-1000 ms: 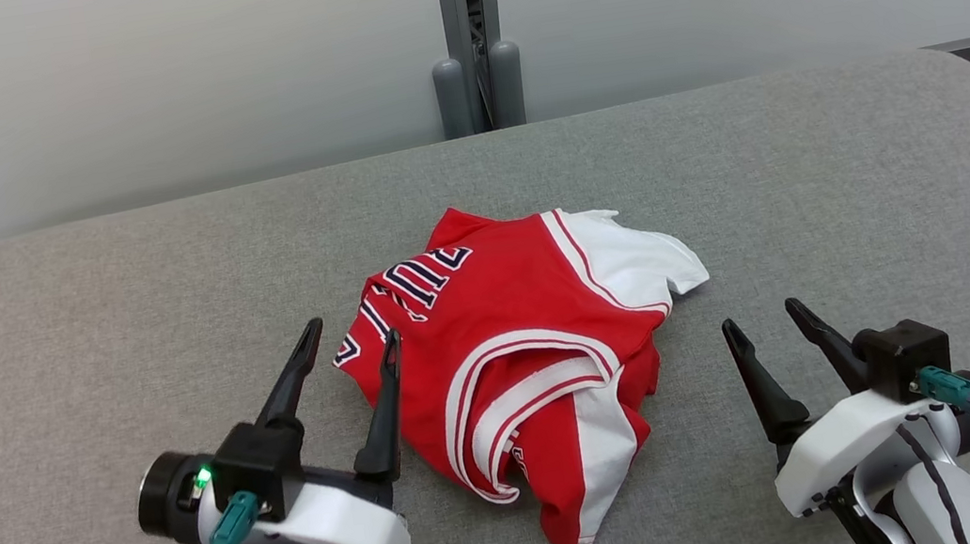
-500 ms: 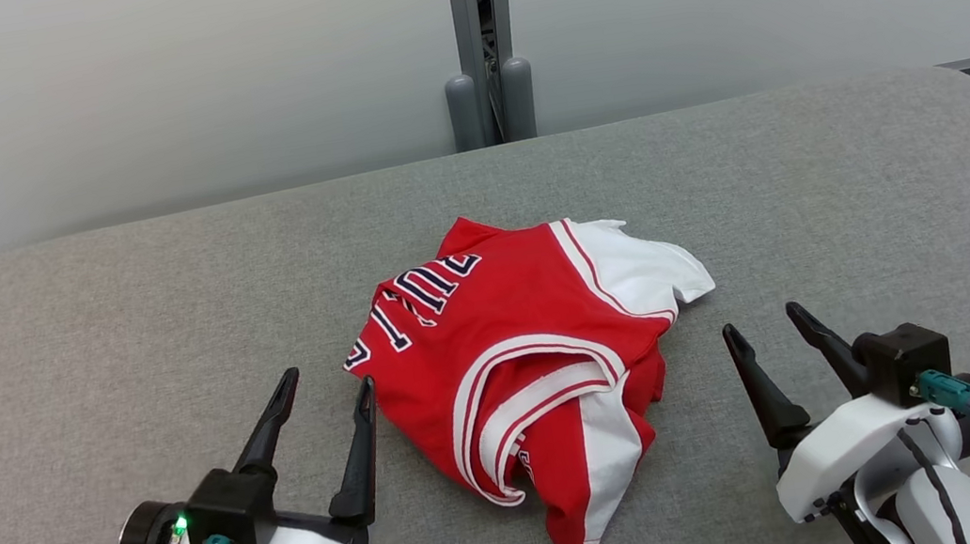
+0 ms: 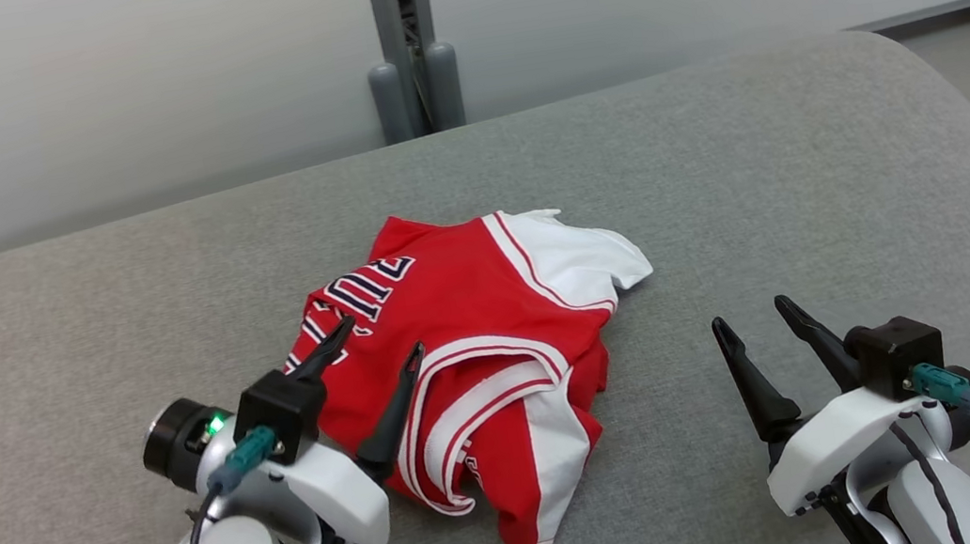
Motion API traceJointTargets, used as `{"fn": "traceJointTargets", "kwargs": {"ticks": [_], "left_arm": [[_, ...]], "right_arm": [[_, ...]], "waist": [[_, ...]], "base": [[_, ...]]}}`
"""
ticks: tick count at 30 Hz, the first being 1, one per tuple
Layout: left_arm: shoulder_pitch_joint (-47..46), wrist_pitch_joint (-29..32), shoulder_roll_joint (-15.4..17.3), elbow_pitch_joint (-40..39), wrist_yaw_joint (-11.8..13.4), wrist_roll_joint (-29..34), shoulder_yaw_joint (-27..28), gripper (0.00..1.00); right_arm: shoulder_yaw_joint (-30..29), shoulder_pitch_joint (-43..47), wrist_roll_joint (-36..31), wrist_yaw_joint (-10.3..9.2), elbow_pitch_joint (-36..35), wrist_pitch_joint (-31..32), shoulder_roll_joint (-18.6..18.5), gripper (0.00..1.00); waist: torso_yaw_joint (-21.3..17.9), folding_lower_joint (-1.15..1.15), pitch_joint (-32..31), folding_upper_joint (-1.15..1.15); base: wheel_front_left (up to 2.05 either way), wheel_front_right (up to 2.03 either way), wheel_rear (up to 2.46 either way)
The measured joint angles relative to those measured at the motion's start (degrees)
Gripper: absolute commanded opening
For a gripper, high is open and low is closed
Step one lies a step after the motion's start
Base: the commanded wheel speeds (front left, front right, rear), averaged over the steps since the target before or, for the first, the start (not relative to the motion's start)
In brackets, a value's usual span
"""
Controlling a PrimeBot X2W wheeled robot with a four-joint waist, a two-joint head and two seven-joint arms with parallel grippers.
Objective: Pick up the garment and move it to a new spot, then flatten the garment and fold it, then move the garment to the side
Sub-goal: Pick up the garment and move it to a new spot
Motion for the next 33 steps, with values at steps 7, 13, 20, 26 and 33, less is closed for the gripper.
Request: {"fn": "traceJointTargets", "kwargs": {"ticks": [7,13,20,26,33], "left_arm": [[-9.4,8.0,3.0,5.7,-5.0,-2.3,-4.0,1.0],[-15.8,15.4,7.3,5.8,-5.5,-10.7,-11.2,1.0],[-22.9,21.9,13.5,7.1,-5.5,-21.6,-19.9,1.0],[-26.0,26.2,14.5,10.0,-5.5,-27.9,-27.1,1.0],[-29.5,32.7,13.7,14.4,-5.5,-33.1,-34.3,1.0]], "right_arm": [[0.7,-1.4,0.9,0.0,1.1,-0.9,0.0,1.0],[1.9,-2.1,2.4,0.0,2.6,-1.7,0.0,1.0],[2.6,-2.8,3.5,0.0,4.3,-2.7,0.0,1.0],[3.4,-4.0,4.0,0.0,5.3,-3.3,0.0,1.0],[3.7,-4.9,4.2,0.0,6.1,-3.6,0.0,1.0]], "waist": [[-3.4,0.0,1.8,0.0],[-6.1,0.0,2.3,0.0],[-8.5,0.0,2.9,0.0],[-9.7,0.0,3.8,0.0],[-10.4,0.0,4.9,0.0]], "base": [[0.0,0.0,0.0],[0.0,0.0,0.0],[0.0,0.0,0.0],[0.0,0.0,0.0],[0.0,0.0,0.0]]}}
